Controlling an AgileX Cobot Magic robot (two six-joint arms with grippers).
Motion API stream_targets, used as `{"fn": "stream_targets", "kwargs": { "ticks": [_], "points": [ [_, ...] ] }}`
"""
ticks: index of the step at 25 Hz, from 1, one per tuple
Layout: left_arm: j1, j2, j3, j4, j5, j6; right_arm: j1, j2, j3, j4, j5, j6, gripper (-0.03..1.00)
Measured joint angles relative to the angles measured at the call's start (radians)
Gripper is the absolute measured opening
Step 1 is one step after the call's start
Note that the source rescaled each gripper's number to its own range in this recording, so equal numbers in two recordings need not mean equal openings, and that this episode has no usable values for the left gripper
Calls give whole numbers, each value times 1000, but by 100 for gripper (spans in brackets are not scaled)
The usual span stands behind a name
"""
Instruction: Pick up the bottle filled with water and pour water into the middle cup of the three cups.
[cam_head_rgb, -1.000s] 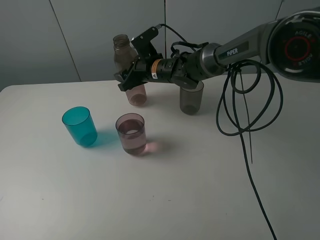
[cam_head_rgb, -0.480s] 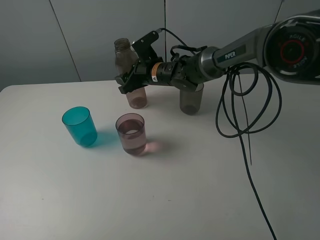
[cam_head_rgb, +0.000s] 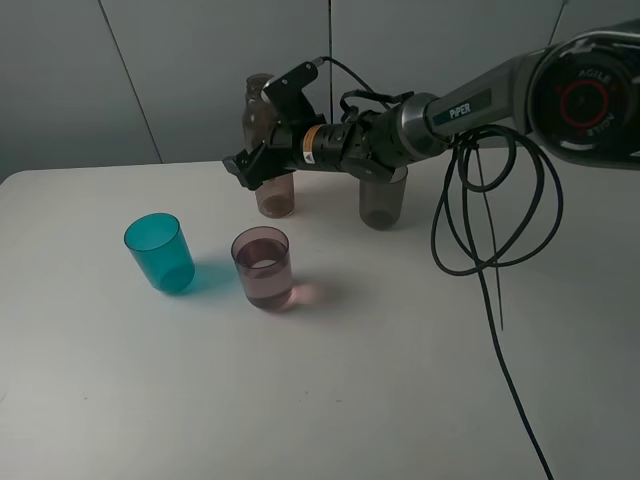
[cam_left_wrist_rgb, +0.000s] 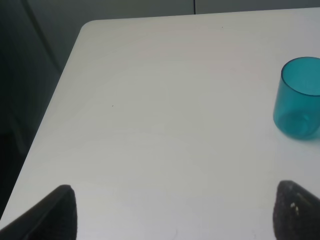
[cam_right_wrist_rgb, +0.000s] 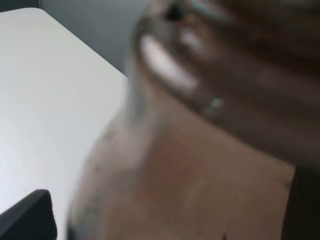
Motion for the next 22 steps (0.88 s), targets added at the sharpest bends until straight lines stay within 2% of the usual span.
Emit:
{"fn": "stream_targets", "kwargs": {
  "ticks": [9,22],
  "points": [
    [0,0,0,0,0,0,2,-47,7,0,115,44,99],
    [0,0,0,0,0,0,16,-200,155,-2,227,49,99]
  ]
}}
